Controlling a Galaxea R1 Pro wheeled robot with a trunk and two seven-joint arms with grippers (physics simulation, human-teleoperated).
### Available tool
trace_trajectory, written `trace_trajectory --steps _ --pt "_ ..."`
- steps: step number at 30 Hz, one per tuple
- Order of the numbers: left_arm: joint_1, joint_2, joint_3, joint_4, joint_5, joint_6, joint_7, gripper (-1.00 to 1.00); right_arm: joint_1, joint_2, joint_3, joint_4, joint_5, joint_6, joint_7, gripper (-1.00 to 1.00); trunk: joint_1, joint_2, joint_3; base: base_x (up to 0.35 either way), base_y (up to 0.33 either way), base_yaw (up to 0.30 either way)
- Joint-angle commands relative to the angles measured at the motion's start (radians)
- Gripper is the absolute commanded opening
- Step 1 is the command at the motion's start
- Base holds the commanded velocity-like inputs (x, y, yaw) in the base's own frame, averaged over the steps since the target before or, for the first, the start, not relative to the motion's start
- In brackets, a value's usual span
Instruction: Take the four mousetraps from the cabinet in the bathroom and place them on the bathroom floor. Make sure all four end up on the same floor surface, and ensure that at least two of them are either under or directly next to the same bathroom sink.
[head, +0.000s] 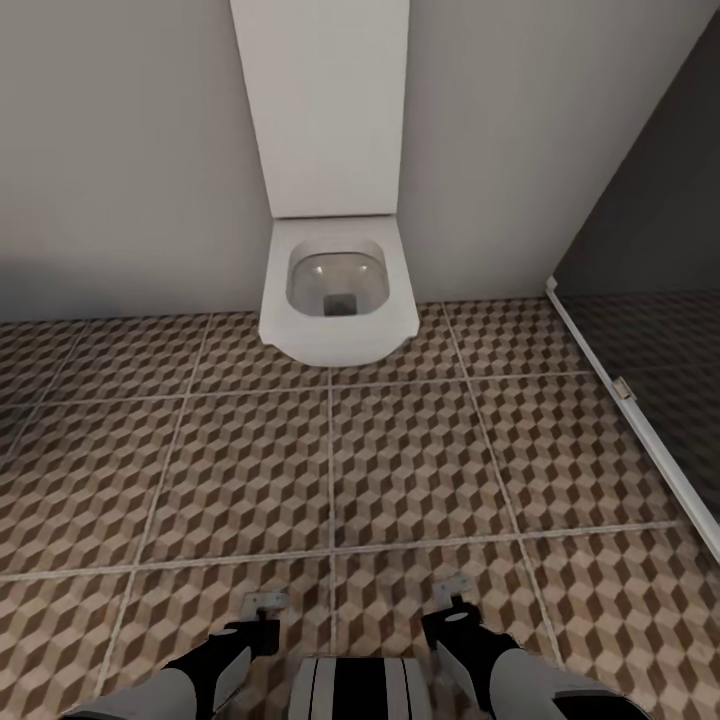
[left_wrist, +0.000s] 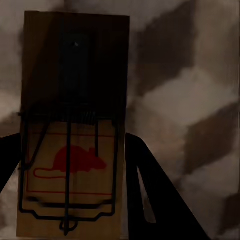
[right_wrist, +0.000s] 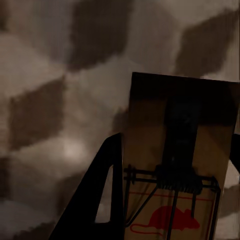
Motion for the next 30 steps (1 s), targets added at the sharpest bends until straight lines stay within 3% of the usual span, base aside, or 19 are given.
trace_trajectory --steps 1,30 --pt "0.0 0.0 -0.009 -0.002 0.007 0.002 0.004 -1.0 0.0 0.0 -0.002 -0.002 0.009 0.008 -0.002 -1.0 0.0 0.0 -0.001 0.297 0.086 0.0" --pt "0.0 0.002 -0.008 -0.002 0.007 -0.002 0.004 -1.0 0.0 -0.001 0.001 -0.002 0.011 0.008 -0.004 -1.0 0.0 0.0 -0.001 0.307 0.076 0.0"
